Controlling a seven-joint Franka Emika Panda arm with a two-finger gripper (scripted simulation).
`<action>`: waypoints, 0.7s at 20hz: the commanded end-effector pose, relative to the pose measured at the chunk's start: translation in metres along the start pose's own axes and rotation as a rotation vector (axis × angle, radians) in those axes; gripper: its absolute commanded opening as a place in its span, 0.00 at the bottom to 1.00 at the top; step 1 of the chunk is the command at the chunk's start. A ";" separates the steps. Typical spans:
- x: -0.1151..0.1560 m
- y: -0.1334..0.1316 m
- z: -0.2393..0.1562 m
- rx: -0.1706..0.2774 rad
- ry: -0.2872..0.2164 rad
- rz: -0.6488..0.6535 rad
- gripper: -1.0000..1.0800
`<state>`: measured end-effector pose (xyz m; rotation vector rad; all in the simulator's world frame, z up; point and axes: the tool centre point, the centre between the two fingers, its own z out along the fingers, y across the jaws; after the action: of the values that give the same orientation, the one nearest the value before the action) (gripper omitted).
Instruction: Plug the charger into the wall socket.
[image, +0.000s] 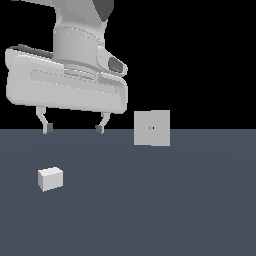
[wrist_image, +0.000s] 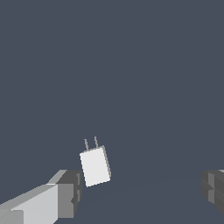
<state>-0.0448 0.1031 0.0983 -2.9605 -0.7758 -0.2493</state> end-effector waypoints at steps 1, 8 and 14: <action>-0.003 -0.011 0.008 0.007 0.026 -0.064 0.96; -0.010 -0.032 0.025 0.024 0.077 -0.193 0.96; -0.014 -0.041 0.033 0.032 0.100 -0.252 0.96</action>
<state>-0.0716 0.1342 0.0660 -2.8014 -1.1096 -0.3836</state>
